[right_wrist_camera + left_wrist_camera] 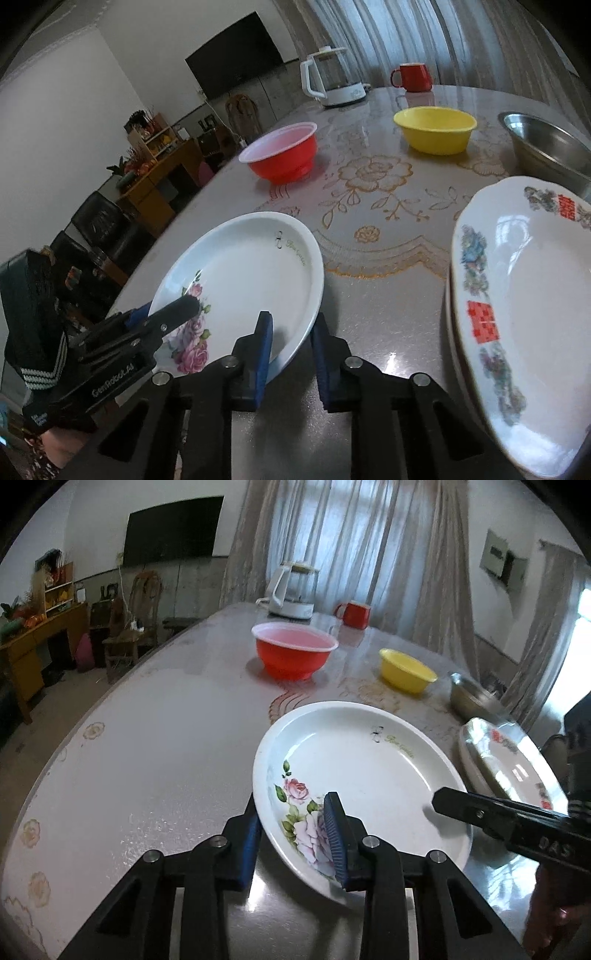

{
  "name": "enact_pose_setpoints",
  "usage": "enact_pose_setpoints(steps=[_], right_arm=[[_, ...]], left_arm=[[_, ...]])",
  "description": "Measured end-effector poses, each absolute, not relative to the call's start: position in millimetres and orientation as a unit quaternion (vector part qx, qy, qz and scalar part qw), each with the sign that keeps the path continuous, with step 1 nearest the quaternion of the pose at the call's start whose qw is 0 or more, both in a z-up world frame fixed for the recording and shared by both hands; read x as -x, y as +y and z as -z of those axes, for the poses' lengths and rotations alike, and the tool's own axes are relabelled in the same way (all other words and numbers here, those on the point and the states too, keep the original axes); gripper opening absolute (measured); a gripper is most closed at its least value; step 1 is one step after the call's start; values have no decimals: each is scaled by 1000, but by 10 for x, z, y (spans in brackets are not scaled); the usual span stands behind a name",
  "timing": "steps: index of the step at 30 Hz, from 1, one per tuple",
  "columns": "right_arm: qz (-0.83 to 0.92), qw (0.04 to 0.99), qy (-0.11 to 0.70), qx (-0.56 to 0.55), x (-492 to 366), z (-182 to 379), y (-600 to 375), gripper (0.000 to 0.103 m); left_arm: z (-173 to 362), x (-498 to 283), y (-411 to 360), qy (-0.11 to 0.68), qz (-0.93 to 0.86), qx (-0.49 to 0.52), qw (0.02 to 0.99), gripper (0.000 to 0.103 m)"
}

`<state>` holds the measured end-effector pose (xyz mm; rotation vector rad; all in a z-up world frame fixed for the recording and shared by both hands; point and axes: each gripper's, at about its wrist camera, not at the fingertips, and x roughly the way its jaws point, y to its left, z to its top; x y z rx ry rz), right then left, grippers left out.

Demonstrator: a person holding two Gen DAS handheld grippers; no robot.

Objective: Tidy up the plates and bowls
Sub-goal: 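Lift the rose-print plate with the right gripper and carry it toward the plate stack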

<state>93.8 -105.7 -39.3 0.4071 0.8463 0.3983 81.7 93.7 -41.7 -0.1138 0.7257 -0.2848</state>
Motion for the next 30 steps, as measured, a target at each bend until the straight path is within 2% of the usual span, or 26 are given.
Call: enact_pose_setpoints(steps=[18,30], right_arm=[[-171,891,367,-206,-661,105,-1377,19],[-127,897,344,-247,-438,-9,-1932,19]], left_arm=[[85,-669,647,301,170,52,937,33],[-175,-717,22,291,222,23,930,33]])
